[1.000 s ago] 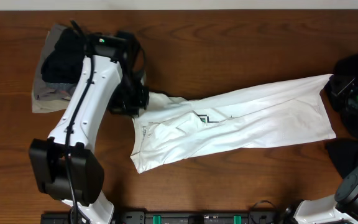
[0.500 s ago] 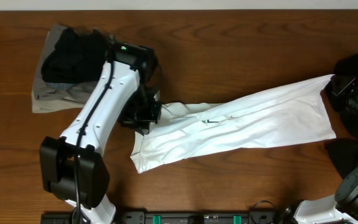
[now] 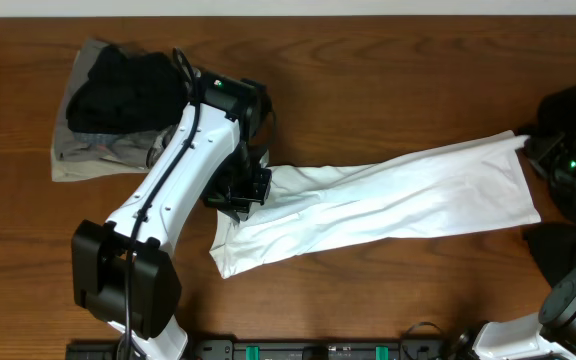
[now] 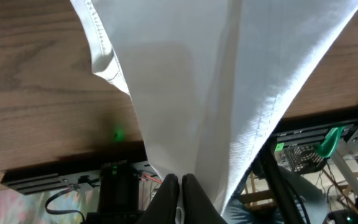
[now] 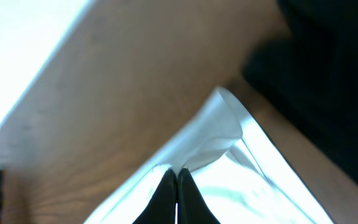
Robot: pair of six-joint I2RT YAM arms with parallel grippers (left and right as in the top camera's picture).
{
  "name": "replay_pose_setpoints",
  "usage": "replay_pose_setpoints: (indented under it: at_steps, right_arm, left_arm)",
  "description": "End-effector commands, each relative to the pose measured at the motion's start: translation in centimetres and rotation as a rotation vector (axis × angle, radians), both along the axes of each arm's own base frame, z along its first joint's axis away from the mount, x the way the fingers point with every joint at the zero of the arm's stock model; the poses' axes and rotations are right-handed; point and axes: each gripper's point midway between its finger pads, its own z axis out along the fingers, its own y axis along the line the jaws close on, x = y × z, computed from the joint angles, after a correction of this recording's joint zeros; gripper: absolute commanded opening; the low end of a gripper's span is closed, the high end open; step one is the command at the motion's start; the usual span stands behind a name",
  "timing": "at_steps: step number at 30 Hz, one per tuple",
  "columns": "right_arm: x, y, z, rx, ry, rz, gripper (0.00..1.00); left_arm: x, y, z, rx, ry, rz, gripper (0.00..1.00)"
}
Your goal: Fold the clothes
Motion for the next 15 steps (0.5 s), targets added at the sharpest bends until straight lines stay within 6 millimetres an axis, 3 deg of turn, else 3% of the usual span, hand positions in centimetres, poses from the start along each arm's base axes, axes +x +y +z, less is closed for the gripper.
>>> replay_pose_setpoints:
  at_steps: [1, 15]
  right_arm:
    - [-1.9, -1.9, -1.4, -0.079, 0.116, -0.085, 0.01]
    - [-6.8, -4.4, -4.4, -0.157, 0.404, -0.295, 0.01]
  left_arm:
    - [-1.2, 1.0, 0.5, 0.047, 0.051, 0.007, 0.06]
    - [-1.5, 1.1, 0.7, 0.052, 0.064, 0.007, 0.06]
